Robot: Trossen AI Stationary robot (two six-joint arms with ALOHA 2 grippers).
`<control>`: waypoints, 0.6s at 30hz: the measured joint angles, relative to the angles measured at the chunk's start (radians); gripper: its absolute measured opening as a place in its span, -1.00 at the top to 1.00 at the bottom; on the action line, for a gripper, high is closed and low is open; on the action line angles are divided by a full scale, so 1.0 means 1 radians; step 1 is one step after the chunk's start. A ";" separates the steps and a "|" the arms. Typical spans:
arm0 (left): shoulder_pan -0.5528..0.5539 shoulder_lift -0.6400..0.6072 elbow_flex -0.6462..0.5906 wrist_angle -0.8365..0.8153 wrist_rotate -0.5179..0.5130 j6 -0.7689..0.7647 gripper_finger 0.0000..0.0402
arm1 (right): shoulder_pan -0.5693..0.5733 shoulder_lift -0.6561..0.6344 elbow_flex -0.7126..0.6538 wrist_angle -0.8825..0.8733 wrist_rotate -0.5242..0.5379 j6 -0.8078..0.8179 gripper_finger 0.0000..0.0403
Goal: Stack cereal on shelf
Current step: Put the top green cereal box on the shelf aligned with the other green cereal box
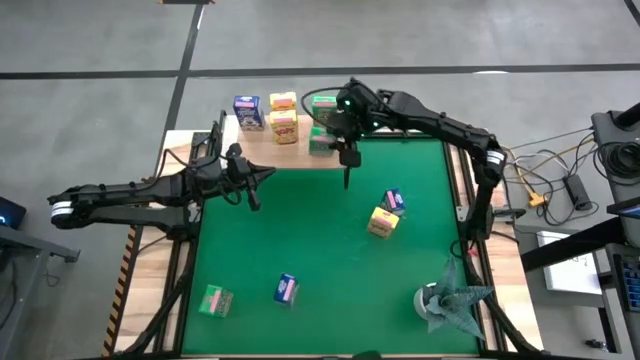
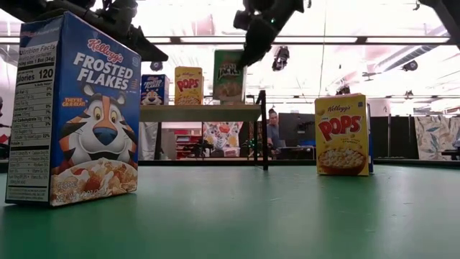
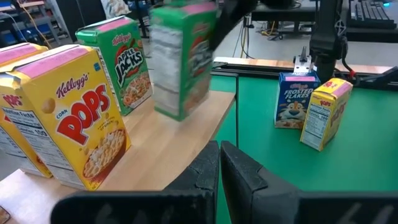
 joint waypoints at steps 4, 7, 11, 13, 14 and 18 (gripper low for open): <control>0.000 0.000 0.000 0.000 0.000 0.000 1.00 | -0.023 0.038 0.034 -0.002 0.003 -0.011 0.14; 0.000 0.000 0.000 -0.001 0.000 0.000 1.00 | -0.036 0.049 0.035 0.000 0.002 -0.026 0.14; 0.000 0.000 0.000 -0.001 0.000 0.008 1.00 | -0.046 0.055 0.035 0.004 0.003 -0.018 0.12; 0.000 0.000 0.000 0.000 0.000 0.014 1.00 | -0.050 0.055 0.035 0.009 0.003 -0.017 0.08; 0.000 0.000 0.000 0.000 0.000 0.016 1.00 | -0.051 0.055 0.035 0.009 0.003 -0.017 0.05; 0.000 0.000 0.000 0.000 0.000 0.017 1.00 | -0.055 0.055 0.035 0.016 0.003 -0.017 -0.07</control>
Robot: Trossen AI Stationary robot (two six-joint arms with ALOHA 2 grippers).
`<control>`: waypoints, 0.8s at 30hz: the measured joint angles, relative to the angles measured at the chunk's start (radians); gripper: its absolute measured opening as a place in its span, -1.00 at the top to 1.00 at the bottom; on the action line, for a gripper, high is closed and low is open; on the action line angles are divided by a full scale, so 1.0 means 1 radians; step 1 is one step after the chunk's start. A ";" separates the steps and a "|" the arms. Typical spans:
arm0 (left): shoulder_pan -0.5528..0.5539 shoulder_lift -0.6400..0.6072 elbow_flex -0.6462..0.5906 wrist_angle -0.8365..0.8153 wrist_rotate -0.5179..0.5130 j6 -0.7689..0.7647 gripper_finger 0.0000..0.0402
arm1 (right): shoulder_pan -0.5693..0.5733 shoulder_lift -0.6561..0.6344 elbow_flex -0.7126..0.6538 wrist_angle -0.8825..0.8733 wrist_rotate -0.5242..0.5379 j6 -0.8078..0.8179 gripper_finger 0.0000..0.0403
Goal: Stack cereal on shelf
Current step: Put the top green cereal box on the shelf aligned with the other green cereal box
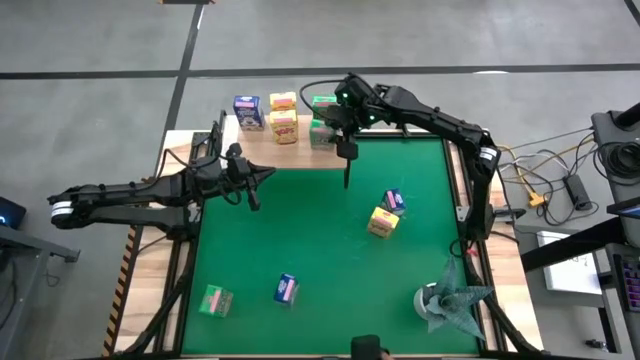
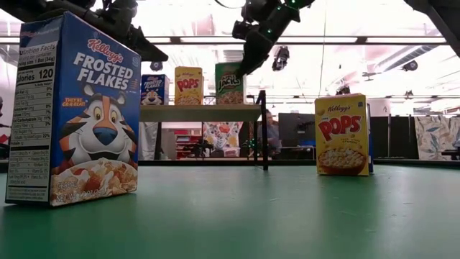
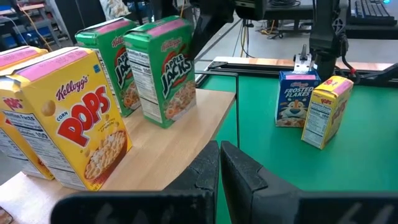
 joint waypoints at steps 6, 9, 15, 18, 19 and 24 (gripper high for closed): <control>0.000 0.000 0.000 0.001 0.000 0.001 1.00 | -0.001 0.000 0.000 0.021 0.000 -0.002 -0.22; 0.000 0.000 0.000 0.002 0.000 0.001 1.00 | -0.001 -0.001 0.010 0.022 0.001 -0.003 -0.25; 0.000 0.000 0.000 0.003 0.000 0.006 1.00 | 0.000 -0.013 0.084 -0.007 0.001 0.045 -0.25; 0.000 0.000 0.000 0.008 0.000 0.032 1.00 | 0.007 -0.013 0.146 -0.043 0.002 0.100 -0.22; 0.000 0.000 0.000 0.012 0.000 0.043 1.00 | 0.012 -0.013 0.167 -0.053 0.002 0.117 -0.22; 0.000 0.000 0.000 0.035 0.000 0.097 1.00 | 0.059 -0.015 0.248 -0.134 0.000 0.162 -0.17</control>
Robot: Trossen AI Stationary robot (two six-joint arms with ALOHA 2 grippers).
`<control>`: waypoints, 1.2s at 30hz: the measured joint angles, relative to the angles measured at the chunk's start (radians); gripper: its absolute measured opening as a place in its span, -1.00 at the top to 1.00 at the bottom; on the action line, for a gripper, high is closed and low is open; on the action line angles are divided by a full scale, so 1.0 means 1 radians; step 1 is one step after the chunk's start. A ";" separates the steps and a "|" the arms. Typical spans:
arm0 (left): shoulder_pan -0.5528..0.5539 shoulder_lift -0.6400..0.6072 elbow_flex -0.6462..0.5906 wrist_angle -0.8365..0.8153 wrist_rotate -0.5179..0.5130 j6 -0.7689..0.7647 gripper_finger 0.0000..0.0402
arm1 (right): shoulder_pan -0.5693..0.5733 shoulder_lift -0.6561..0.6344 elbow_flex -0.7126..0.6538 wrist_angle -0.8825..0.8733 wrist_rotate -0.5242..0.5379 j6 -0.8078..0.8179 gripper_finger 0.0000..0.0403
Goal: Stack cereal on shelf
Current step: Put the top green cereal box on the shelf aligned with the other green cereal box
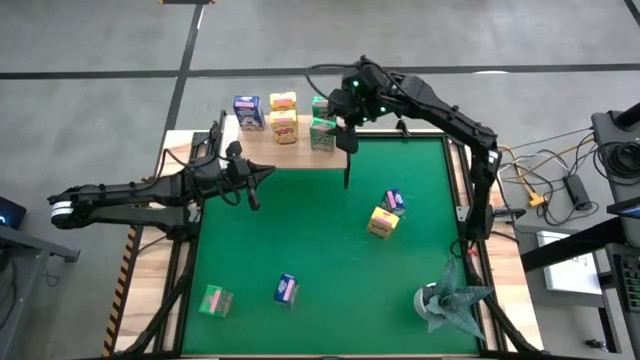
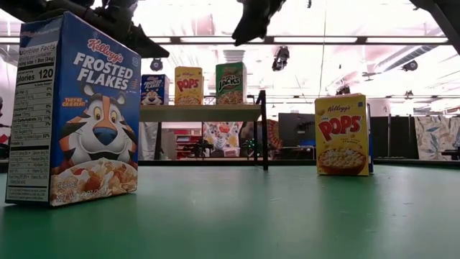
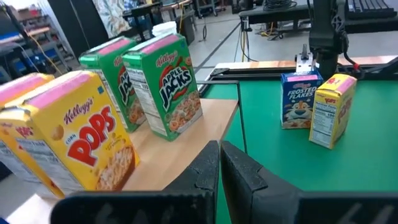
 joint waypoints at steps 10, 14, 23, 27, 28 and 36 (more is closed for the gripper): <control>0.000 -0.003 0.000 0.046 0.000 0.103 1.00 | 0.164 -0.001 -0.072 -0.079 0.053 0.010 0.16; 0.000 -0.012 0.000 0.077 -0.001 0.163 1.00 | 0.195 -0.001 -0.168 -0.071 0.277 0.018 0.40; 0.000 -0.030 0.000 0.122 -0.002 0.228 1.00 | 0.166 -0.001 -0.333 0.140 0.417 -0.006 0.88; 0.000 -0.030 0.000 0.122 -0.002 0.236 1.00 | 0.148 -0.001 -0.346 0.153 0.427 -0.003 0.95; 0.000 -0.030 0.000 0.122 -0.002 0.238 1.00 | 0.144 -0.001 -0.346 0.155 0.431 0.000 0.95; 0.000 -0.029 0.000 0.122 -0.002 0.238 1.00 | 0.115 0.000 -0.353 0.170 0.475 -0.013 0.96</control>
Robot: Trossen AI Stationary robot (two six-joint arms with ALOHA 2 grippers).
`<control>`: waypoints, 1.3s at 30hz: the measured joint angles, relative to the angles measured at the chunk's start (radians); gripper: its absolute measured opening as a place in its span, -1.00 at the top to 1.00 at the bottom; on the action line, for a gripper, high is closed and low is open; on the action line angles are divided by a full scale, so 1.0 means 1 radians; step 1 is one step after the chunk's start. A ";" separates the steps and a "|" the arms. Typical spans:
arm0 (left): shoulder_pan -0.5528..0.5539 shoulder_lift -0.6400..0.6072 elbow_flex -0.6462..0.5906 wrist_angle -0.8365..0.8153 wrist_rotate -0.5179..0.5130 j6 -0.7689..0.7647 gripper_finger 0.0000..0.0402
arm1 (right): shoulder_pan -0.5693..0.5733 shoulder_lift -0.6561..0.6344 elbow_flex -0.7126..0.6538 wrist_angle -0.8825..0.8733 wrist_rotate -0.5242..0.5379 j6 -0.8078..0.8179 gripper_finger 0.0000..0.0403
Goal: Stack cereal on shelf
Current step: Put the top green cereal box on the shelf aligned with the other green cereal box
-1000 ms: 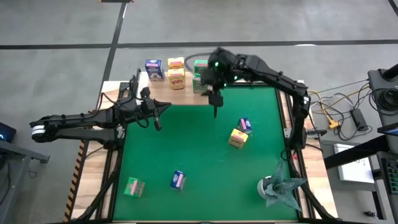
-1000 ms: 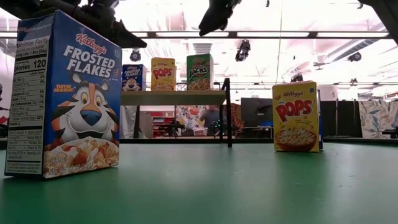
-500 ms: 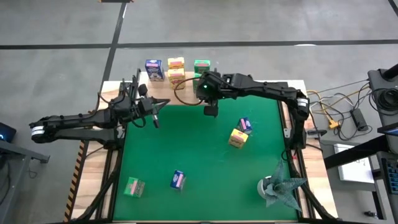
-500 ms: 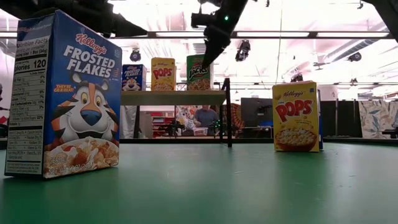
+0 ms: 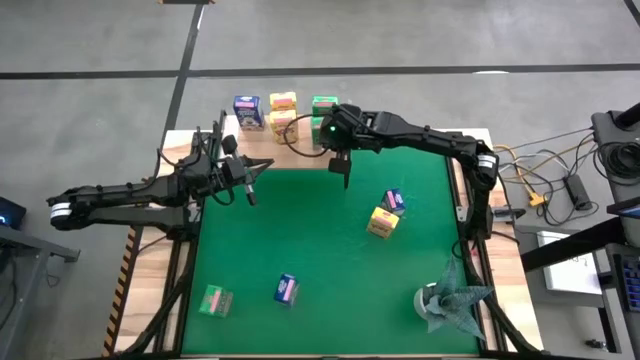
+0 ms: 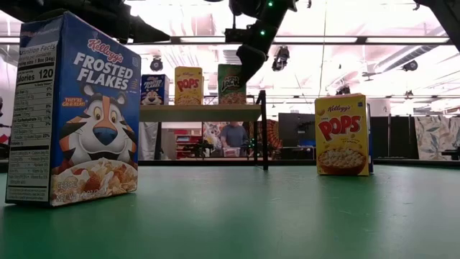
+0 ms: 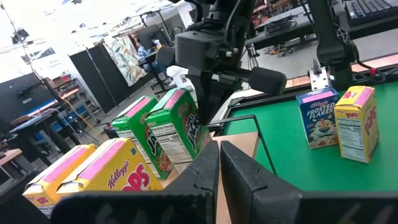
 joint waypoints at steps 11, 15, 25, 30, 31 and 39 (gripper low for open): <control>0.000 0.000 0.000 -0.003 0.000 -0.001 1.00 | 0.016 0.001 -0.005 0.045 -0.100 0.052 0.96; 0.000 0.000 0.000 -0.010 0.000 -0.003 1.00 | 0.047 0.003 -0.035 0.145 -0.109 0.046 0.96; 0.000 0.000 0.000 -0.018 0.000 -0.003 1.00 | 0.086 0.003 -0.077 0.280 0.085 -0.032 0.96; 0.000 0.000 0.000 -0.018 0.000 -0.004 1.00 | 0.074 0.003 -0.079 0.292 0.102 -0.031 0.96; 0.000 0.000 0.000 -0.018 0.000 -0.004 1.00 | 0.070 0.003 -0.079 0.299 0.102 -0.034 0.96; 0.000 0.000 0.000 -0.018 0.000 -0.004 1.00 | 0.050 0.003 -0.083 0.351 0.102 -0.048 0.96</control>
